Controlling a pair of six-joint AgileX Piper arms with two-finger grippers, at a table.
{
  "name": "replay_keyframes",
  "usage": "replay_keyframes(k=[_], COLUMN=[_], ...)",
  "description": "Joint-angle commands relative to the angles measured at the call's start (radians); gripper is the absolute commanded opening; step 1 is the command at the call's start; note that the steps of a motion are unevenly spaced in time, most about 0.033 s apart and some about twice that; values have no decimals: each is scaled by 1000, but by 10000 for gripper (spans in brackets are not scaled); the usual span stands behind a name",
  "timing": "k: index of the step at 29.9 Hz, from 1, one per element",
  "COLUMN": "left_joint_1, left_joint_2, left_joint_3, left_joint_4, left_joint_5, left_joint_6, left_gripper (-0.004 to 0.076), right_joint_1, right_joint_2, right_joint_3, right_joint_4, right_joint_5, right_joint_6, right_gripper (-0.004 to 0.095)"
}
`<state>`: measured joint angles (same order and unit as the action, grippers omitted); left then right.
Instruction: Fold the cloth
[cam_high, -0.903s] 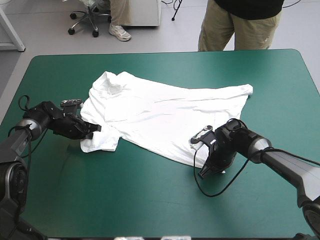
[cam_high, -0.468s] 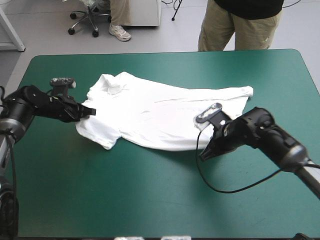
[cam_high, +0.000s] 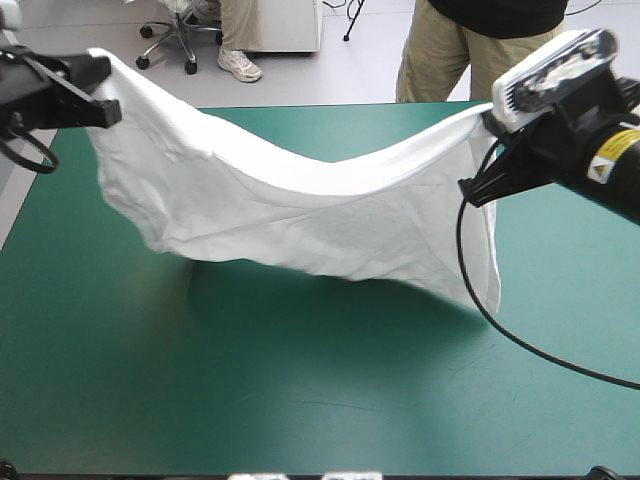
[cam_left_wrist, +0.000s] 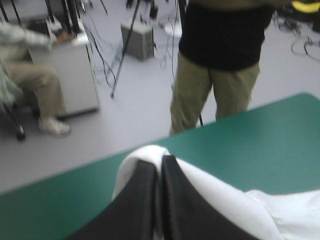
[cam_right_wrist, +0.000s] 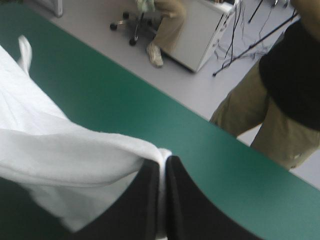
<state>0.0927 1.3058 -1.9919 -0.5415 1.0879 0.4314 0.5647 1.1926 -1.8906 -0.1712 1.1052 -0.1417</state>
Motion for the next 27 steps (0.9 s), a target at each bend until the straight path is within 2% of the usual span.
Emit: replay_keyframes(k=[1,6,10,14,19,24,27], left_joint_1=[-3,-3,-3,-3,-3,-3,-3], left_joint_2=[-33,-33,-33,-13,64,177,273], left_joint_3=[-225,-513,-581,-537,-393,-233,-175], left_joint_4=[-12,203,300,320,306,306,306], left_joint_5=[-63,-65,-50,-24,-22,-30,-58], left_joint_6=[-26,-115,-137,-147,-147,-147,-147], left_gripper=[-9,-9,-9,-9,-9,-9,-9], right_joint_1=[-4,-4,-4,-4,-4,-11,-79], right_joint_2=[-23,-23,-23,-9,77,226,341], right_joint_3=[-152,-334,-406,-386,-298,-184,-158], right_joint_4=[-20,-20,-52,-92,-118,-164,-139], right_joint_5=[-56,-19,29,72,119,88,42], right_joint_6=[-37,-56,-58,-41,-36,-20,-16], right_gripper=[-17,-16,-11,-11,-13,-13,-14])
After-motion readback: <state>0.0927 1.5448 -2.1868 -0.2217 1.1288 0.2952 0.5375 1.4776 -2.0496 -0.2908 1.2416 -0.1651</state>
